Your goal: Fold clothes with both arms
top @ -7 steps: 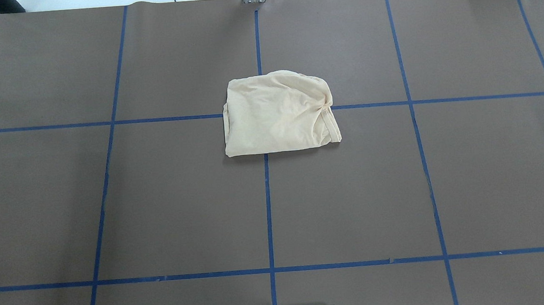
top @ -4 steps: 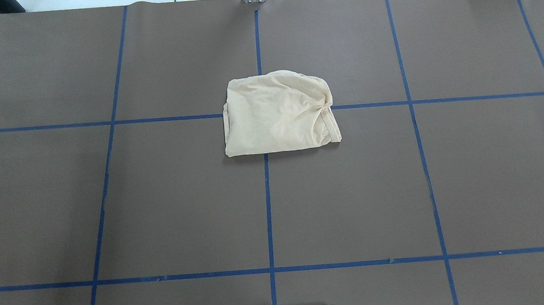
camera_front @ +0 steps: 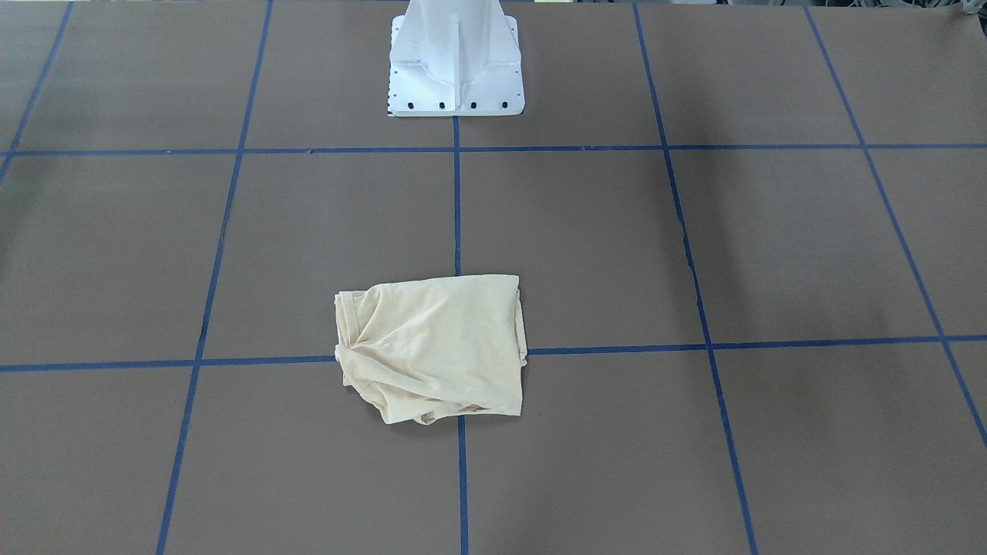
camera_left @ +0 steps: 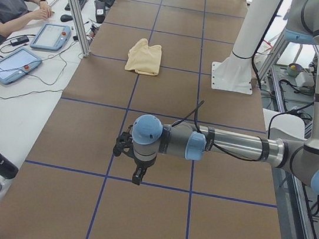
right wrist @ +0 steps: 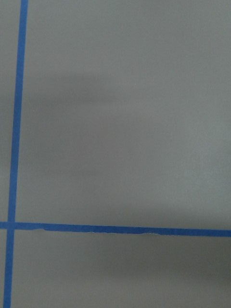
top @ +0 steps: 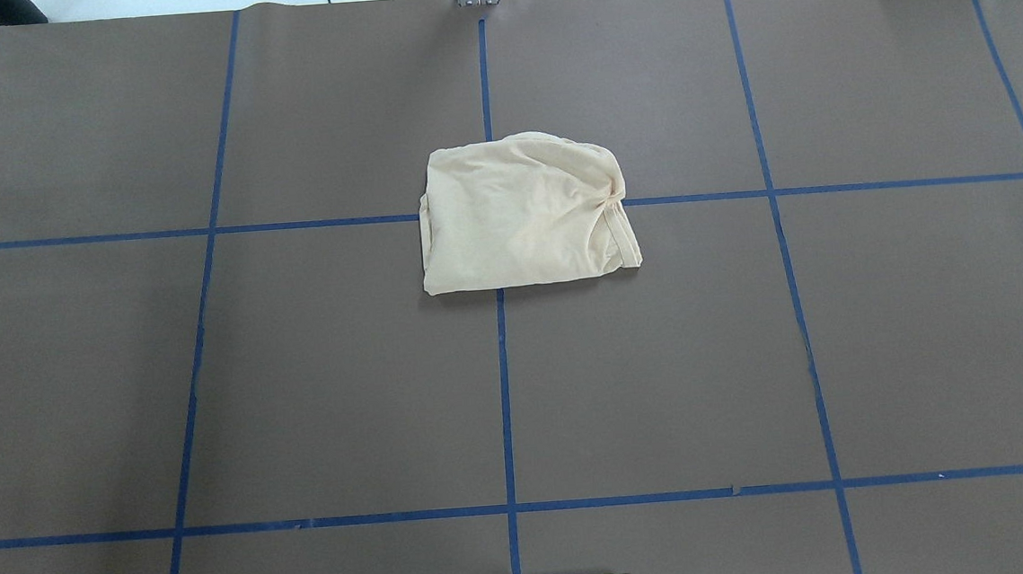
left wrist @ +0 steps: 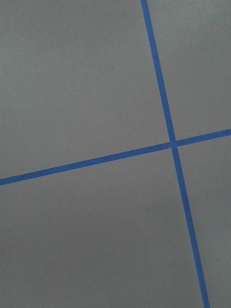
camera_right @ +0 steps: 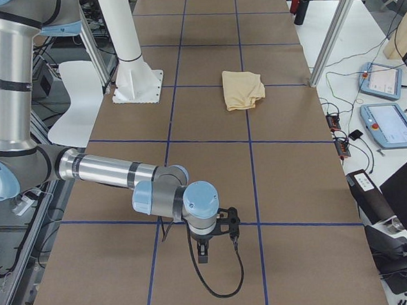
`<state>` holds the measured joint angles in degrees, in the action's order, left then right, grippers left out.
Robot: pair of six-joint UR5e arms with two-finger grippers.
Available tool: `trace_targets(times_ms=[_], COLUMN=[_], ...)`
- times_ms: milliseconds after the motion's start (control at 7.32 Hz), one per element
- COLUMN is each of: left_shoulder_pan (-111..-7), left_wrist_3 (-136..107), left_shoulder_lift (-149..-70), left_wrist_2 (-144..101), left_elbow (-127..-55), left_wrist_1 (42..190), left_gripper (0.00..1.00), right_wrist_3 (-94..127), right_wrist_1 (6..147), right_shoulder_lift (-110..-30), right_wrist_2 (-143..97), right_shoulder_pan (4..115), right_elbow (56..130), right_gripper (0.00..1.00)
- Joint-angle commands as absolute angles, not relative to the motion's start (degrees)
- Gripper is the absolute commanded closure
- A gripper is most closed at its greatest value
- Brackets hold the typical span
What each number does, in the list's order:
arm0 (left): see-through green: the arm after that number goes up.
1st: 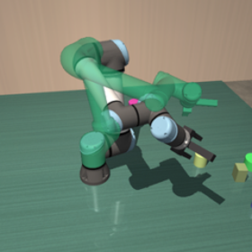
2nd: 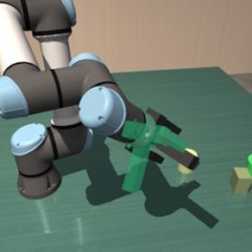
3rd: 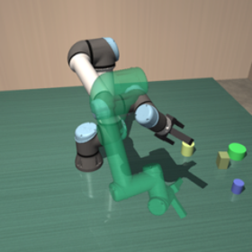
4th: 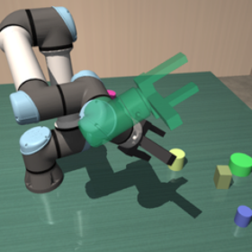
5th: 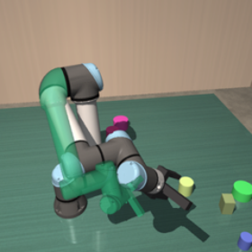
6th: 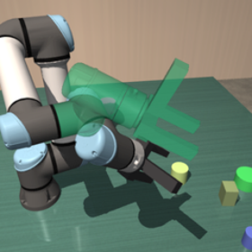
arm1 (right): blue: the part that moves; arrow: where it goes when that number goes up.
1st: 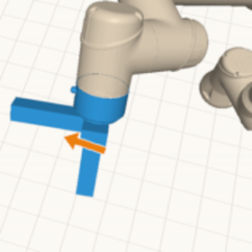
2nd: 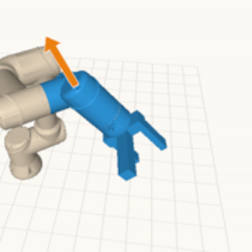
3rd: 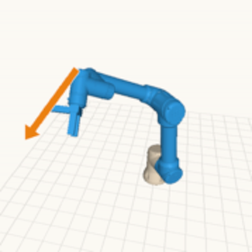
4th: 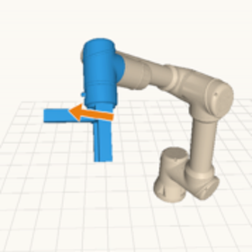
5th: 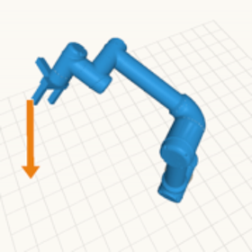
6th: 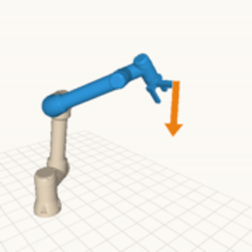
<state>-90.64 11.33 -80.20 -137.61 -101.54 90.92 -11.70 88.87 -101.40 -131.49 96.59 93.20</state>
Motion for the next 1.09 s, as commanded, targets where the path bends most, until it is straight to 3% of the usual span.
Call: trace_targets(times_ms=[0, 547, 956], left_shoulder_pan=[-90.6, -90.7, -90.6], left_wrist_3=[11.0, 11.0, 11.1], left_shoulder_lift=[-80.2, -79.9, -79.9], left_wrist_2=[-137.5, -137.5, -137.5], left_elbow=[-101.6, -102.3, -102.3], left_wrist_1=[91.0, 90.9, 90.9], left_gripper=[0.00, 0.00, 0.00], right_wrist_3=[-11.1, -0.4, -0.4], right_wrist_1=[88.8, 88.9, 88.9], right_shoulder_lift=[-101.3, -101.2, -101.7], right_wrist_2=[-131.4, -131.3, -131.3], right_shoulder_pan=[96.6, 91.1, 90.4], right_elbow=[93.8, 101.1, 101.4], right_gripper=[0.00, 0.00, 0.00])
